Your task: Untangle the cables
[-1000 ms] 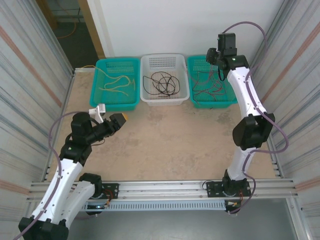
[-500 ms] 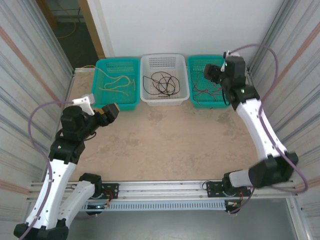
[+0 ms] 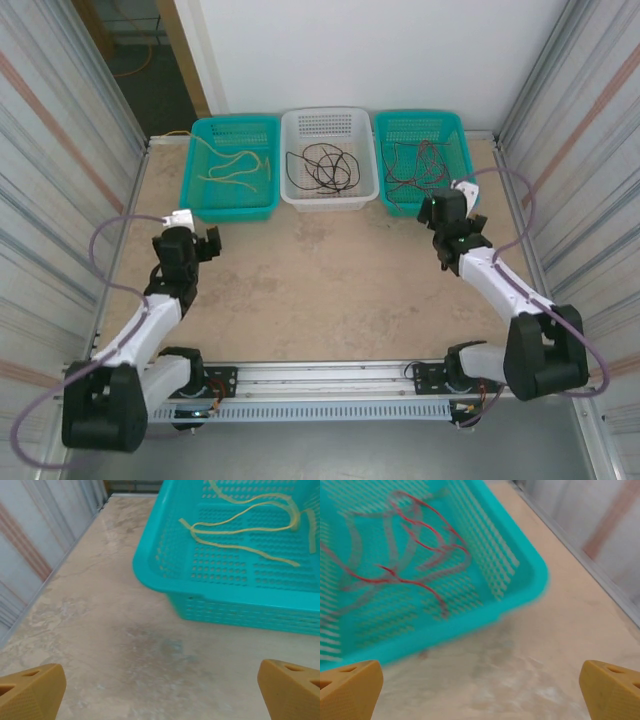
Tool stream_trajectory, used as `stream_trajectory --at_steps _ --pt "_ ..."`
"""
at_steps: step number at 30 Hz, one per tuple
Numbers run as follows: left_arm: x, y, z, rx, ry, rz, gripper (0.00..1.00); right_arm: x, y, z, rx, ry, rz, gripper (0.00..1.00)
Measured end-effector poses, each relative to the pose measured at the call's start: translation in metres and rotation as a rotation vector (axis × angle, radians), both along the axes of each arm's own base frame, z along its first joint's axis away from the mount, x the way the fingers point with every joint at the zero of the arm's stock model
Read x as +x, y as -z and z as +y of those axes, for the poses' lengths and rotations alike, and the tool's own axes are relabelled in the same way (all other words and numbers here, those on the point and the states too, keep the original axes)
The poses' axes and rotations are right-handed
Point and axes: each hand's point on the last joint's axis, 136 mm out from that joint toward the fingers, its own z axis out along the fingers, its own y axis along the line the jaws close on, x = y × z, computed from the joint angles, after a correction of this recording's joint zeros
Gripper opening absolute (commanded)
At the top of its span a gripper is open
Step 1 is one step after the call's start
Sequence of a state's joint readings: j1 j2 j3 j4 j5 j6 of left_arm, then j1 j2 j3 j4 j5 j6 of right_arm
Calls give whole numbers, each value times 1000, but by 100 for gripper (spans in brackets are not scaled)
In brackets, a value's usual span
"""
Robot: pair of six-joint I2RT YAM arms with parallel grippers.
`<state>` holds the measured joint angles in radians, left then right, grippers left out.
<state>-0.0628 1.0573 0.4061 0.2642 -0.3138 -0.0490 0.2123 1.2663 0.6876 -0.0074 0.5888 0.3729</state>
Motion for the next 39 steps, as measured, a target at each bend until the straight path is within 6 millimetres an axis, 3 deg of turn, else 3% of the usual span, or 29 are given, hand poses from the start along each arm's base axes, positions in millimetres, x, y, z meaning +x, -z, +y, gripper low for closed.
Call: stream_trajectory --at_steps 4,7,9,13,19,22,26,32,34,37,39 --pt "8 29 12 9 -17 35 99 -24 47 -27 -73 87 51 99" --pt "18 39 11 8 3 37 99 -19 63 -32 -95 90 55 99" --pt "20 44 10 -2 17 47 99 -8 69 -25 -103 36 65 99" --pt "22 41 23 -42 6 29 99 9 65 -1 -82 -133 23 99" --pt "27 34 26 -84 40 -7 99 -2 55 17 -56 -304 -91 99" --pt "30 31 21 -93 69 -21 99 7 57 11 -39 -328 -141 99" --pt "30 27 15 -83 91 -43 99 13 88 -12 28 -313 -92 99" --pt "30 23 -23 -74 187 -92 99 25 77 -8 54 -344 -126 99" --pt "38 29 -33 -67 223 -107 99 29 72 -6 50 -350 -138 99" --pt "41 62 -30 -72 218 -29 99 29 72 -4 50 -355 -136 99" --pt "41 69 -27 -73 208 -13 99 29 73 -4 51 -355 -133 99"
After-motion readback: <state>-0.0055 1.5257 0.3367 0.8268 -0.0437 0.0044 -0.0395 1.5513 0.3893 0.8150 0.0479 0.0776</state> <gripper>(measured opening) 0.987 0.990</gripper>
